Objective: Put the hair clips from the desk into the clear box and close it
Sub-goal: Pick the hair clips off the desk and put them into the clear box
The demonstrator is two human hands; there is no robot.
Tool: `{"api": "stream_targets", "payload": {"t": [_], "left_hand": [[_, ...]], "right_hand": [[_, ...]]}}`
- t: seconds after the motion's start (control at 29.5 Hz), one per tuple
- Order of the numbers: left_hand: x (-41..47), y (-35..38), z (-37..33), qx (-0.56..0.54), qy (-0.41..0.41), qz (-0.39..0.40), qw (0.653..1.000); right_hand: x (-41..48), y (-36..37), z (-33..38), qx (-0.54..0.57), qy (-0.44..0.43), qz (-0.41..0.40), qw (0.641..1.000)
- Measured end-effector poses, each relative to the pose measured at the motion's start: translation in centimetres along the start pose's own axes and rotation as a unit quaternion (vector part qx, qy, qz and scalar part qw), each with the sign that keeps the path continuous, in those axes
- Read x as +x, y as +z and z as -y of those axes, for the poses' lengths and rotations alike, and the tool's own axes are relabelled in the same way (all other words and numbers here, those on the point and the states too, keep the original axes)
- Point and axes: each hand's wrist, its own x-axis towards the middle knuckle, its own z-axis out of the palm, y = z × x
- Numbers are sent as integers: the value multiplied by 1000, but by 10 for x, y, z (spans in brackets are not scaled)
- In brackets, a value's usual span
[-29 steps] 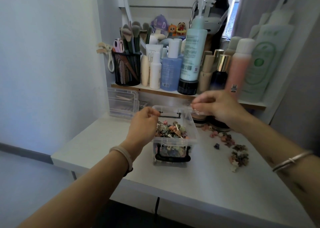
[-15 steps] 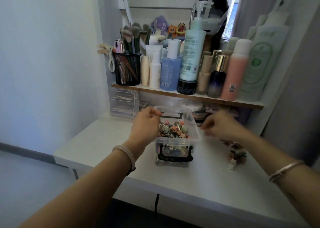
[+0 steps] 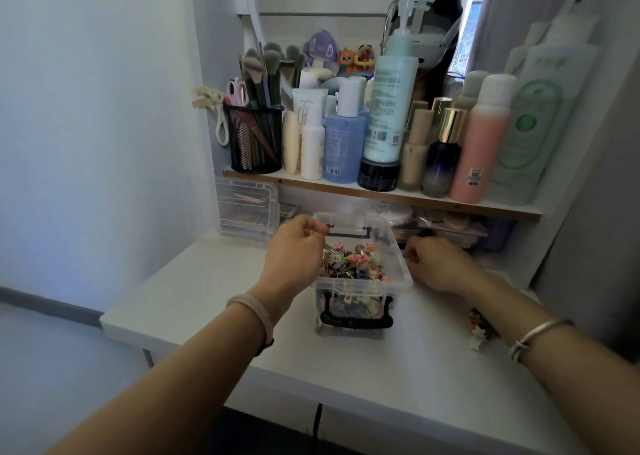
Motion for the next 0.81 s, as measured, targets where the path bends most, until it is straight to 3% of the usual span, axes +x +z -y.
{"api": "stream_targets", "payload": {"t": [0.27, 0.41, 0.51, 0.61, 0.71, 0.81], "left_hand": [[0, -1, 1, -11, -2, 7, 1000], [-2, 0, 0, -11, 3, 10, 1000], [-3, -2, 0, -14, 0, 9, 1000], [-2, -1, 1, -29, -15, 9, 999], [-3, 0, 0, -38, -12, 15, 999], [-3, 0, 0, -35, -11, 13, 999]], "right_hand": [[-7, -4, -1, 34, -60, 104, 992], [-12, -9, -3, 20, -64, 59, 996], [-19, -34, 6, 205, -76, -78, 973], [-31, -57, 20, 385, -138, -55, 911], [-33, -59, 17, 358, -137, -32, 923], [-28, -47, -2, 216, -61, -17, 974]]}}
